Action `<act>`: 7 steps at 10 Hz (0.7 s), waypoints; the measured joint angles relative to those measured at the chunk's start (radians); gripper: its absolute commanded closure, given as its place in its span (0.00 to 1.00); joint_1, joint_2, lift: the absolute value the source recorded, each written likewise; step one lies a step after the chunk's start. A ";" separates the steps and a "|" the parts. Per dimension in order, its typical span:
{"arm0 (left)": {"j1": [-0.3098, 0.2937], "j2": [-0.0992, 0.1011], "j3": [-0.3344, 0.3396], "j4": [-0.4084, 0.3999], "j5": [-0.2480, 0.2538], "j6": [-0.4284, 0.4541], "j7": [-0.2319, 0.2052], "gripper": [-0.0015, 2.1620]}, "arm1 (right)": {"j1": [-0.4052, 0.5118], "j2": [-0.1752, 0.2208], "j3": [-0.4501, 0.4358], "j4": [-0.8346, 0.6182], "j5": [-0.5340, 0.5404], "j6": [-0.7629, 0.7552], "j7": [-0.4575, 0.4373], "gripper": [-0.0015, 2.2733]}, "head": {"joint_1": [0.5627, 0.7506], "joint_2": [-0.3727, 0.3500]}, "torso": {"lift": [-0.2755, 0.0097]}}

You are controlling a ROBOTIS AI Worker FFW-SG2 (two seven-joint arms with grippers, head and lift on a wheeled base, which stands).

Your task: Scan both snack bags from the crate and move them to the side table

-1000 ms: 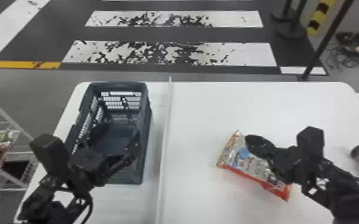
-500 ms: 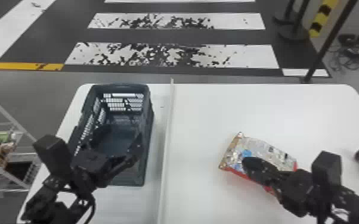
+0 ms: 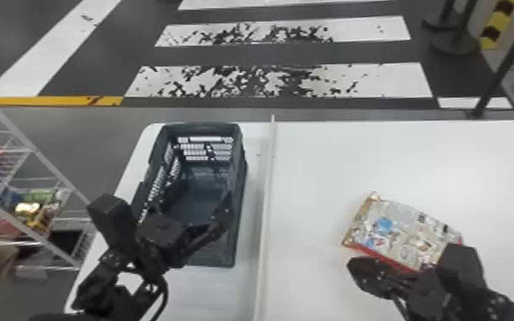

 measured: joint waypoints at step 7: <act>0.002 0.000 0.000 0.001 0.001 -0.001 -0.003 0.04 | -0.167 0.015 0.110 0.176 0.024 0.073 -0.057 0.99 | 0.70 0.79 | 0.70</act>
